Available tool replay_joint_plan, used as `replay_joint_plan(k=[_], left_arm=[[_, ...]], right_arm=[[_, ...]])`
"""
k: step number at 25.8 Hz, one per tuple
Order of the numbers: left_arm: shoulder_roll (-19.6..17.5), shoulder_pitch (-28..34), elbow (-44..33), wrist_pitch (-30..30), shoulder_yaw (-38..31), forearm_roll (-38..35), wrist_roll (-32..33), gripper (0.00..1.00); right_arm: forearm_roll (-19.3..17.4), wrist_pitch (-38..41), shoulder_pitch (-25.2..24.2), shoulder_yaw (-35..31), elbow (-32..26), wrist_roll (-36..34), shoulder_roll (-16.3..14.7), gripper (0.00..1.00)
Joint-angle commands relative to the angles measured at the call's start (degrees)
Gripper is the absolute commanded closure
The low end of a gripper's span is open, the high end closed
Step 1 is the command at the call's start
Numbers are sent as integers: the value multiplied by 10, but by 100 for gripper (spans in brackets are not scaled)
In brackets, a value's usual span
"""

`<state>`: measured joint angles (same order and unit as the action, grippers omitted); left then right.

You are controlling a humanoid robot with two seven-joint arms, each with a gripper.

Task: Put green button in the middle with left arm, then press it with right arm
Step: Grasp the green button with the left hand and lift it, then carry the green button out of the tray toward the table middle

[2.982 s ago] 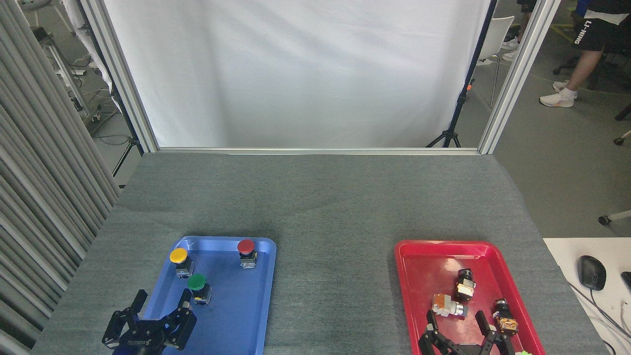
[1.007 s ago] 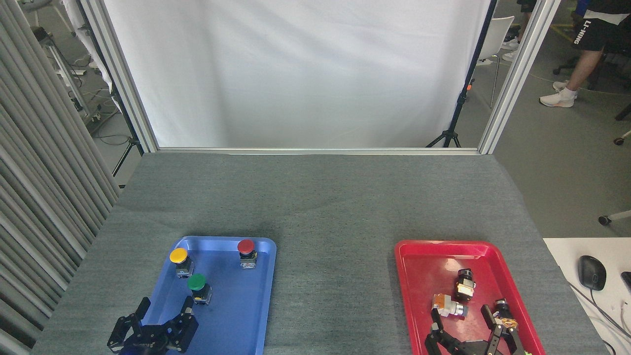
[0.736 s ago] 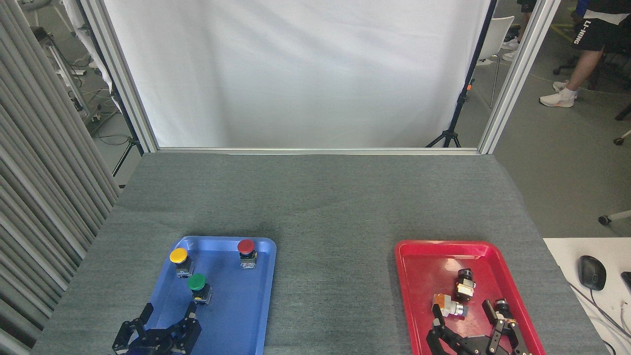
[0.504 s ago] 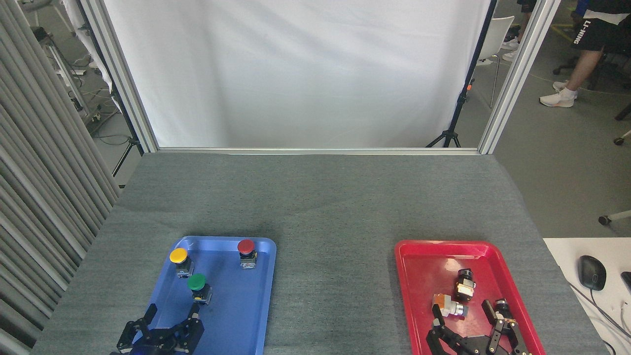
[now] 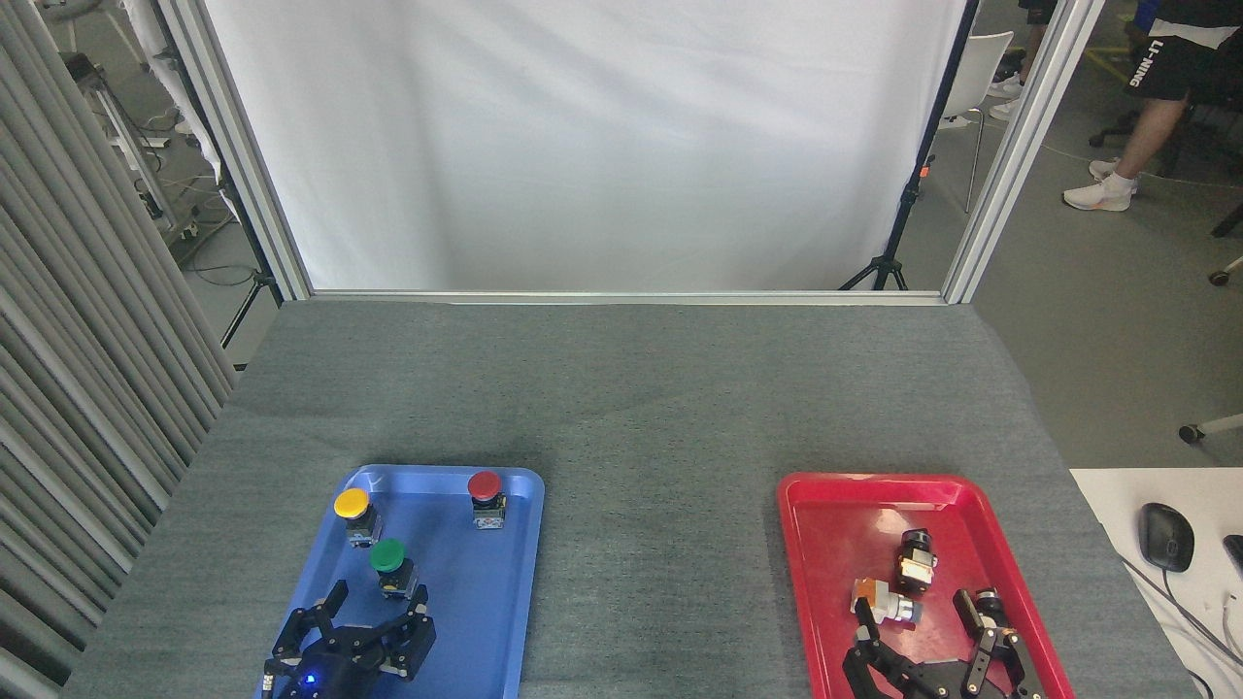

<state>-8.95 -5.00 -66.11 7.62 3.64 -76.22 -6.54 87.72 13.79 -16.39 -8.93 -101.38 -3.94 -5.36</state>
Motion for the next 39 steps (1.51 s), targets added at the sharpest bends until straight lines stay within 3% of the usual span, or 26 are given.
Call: replay_joint_plan(k=[1, 5, 8, 12, 18, 27, 32, 36, 39], left_arm=[[5, -22, 22, 0, 7, -1, 0, 3], [12, -35, 34, 0, 8, -1, -1, 5], [15, -35, 38, 0, 8, -1, -1, 26], [14, -35, 44, 4, 8, 0, -1, 67], [9, -31, 39, 14, 8, 0, -1, 100], [11, -31, -27, 96, 12, 0, -34, 100], [19, -70, -24, 107, 115, -1, -32, 100], [60, -133, 32, 103, 203, -9, -30, 100], [114, -175, 98, 103, 227, -54, -26, 100]], right_arm=[[0, 0, 0, 0, 0, 0, 1, 0], [0, 0, 0, 0, 0, -1, 1, 0], [0, 0, 0, 0, 0, -1, 2, 0], [0, 0, 0, 0, -1, -1, 3, 0], [0, 0, 0, 1, -5, 0, 3, 0], [1, -5, -4, -1, -7, 0, 9, 0], [1, -6, -4, 0, -7, 1, 9, 0], [0, -10, -4, 0, -7, 2, 10, 0], [0, -25, -4, -1, -6, 2, 10, 0]])
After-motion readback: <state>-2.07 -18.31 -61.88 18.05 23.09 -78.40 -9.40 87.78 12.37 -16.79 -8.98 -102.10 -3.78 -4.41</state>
